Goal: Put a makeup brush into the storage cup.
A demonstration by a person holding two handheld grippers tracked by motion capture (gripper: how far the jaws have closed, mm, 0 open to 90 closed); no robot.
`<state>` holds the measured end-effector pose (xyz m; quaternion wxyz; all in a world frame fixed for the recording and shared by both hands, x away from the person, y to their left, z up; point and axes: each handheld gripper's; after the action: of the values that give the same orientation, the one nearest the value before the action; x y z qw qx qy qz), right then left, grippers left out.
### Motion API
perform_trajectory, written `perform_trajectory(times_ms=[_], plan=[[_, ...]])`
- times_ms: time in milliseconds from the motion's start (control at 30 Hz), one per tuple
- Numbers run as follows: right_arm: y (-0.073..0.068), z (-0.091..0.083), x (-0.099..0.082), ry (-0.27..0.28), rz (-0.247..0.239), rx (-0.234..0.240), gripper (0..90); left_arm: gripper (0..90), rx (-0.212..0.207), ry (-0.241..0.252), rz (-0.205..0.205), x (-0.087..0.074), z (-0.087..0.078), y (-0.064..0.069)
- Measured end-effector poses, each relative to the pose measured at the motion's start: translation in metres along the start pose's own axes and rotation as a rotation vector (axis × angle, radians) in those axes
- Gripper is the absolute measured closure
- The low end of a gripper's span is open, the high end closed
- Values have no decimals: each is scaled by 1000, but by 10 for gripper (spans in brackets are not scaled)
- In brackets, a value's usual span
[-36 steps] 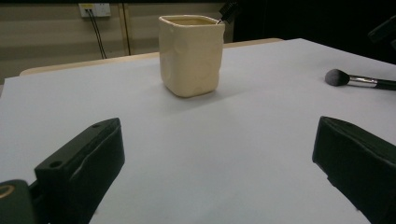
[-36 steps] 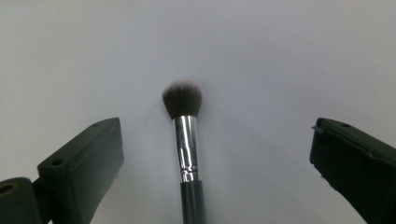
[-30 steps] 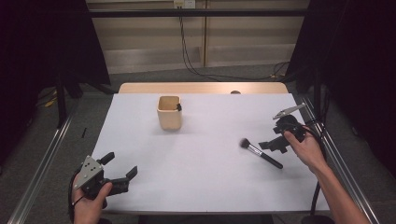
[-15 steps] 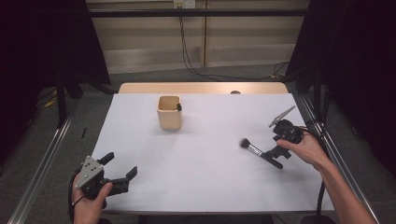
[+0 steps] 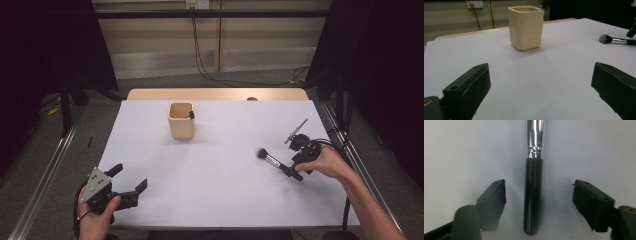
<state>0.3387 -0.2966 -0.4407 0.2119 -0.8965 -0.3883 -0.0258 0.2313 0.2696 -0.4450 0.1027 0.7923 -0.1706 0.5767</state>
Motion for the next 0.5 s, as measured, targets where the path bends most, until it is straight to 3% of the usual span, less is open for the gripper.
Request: perform_trajectory(times_ms=[33, 200, 367, 500], plan=[[-1, 1, 0, -10, -9, -23, 311, 23, 1, -1, 1, 0, 0, 0], [0, 7, -2, -46, -2, -15, 437, 23, 4, -2, 2, 0, 1, 0], [-2, 10, -1, -64, -15, -52, 525, 23, 6, -2, 4, 0, 1, 0], [-4, 11, 0, -82, -28, -78, 549, 23, 8, -1, 8, 0, 1, 0]])
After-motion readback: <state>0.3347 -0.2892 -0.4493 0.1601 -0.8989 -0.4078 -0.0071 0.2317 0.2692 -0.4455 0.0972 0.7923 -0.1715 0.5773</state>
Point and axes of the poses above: each handheld gripper's, and its own axes: z roughly forward along the jaws, x roughly out of its top, y roughly to its right, and after that the axes turned 14 degrees about x, right-handed
